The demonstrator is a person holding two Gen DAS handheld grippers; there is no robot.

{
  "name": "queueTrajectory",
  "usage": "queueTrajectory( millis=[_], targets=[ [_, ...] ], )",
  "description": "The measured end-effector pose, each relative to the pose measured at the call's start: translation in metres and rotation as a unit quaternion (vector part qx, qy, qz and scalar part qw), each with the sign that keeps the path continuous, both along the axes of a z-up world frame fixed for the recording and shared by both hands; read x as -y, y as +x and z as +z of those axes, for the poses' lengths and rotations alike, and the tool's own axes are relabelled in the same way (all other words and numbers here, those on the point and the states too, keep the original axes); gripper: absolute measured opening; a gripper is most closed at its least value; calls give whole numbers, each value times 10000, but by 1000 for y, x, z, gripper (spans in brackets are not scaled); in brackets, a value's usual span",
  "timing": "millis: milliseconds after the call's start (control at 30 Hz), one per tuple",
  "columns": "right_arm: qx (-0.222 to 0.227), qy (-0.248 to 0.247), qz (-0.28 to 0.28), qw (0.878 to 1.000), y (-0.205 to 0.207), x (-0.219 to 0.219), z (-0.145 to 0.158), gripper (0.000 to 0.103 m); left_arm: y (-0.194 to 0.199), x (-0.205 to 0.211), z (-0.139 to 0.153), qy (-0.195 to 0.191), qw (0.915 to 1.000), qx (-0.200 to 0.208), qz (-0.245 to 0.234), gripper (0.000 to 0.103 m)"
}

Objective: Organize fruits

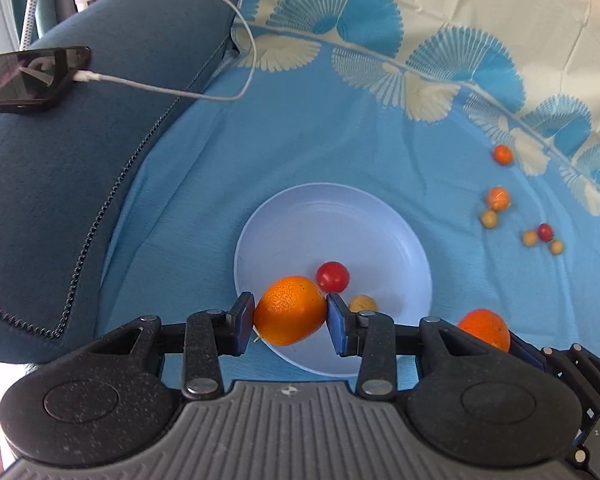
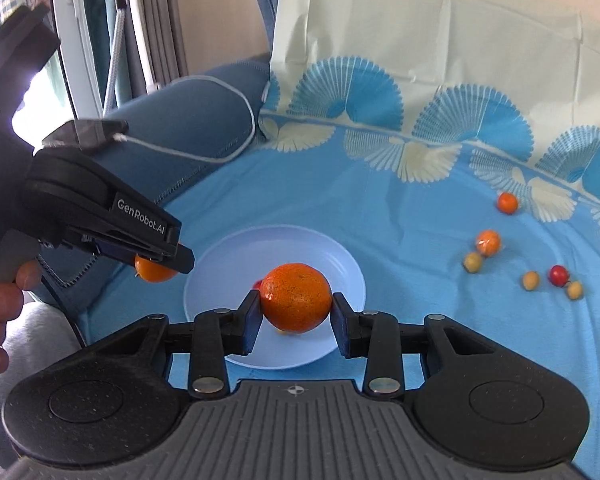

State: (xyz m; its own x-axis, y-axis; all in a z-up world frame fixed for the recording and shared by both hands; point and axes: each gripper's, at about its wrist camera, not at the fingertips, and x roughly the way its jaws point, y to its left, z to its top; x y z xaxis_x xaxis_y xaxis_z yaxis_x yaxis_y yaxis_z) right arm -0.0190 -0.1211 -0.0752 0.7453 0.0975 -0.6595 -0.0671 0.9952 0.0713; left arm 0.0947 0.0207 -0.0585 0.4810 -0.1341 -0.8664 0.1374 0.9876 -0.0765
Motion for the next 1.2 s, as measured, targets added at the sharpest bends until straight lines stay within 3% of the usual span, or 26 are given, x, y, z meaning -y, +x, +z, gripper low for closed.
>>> queueTrajectory(
  millis=[367, 400, 433, 500, 600, 633, 967, 1200],
  targets=[
    [-525, -100, 181, 9984, 55, -3, -49, 39, 52, 21, -52, 500, 9983, -233, -197, 44],
    [-549, -96, 208, 9982, 58, -4, -51, 39, 55, 21, -52, 514, 9982, -201, -220, 56],
    [-565, -70, 270, 9980, 62, -5, -52, 39, 57, 21, -49, 547, 9982, -142, -218, 78],
    [-612, -18, 408, 9973, 69, -6, -53, 41, 55, 16, -37, 502, 9984, 169, -178, 103],
    [-418, -25, 445, 9981, 73, -8, -42, 75, 46, 9, -15, 493, 9977, 437, -187, 103],
    [-328, -44, 456, 9984, 70, -8, -36, 80, 42, 6, -9, 512, 9975, 434, -200, 103],
    [-284, 107, 134, 9994, -10, -5, 21, 89, -55, -40, 28, 525, 9982, 284, 95, 103],
    [68, -47, 52, 10000, -76, -15, 48, 97, -109, -42, 46, 555, 9969, 559, 51, 103]
  ],
)
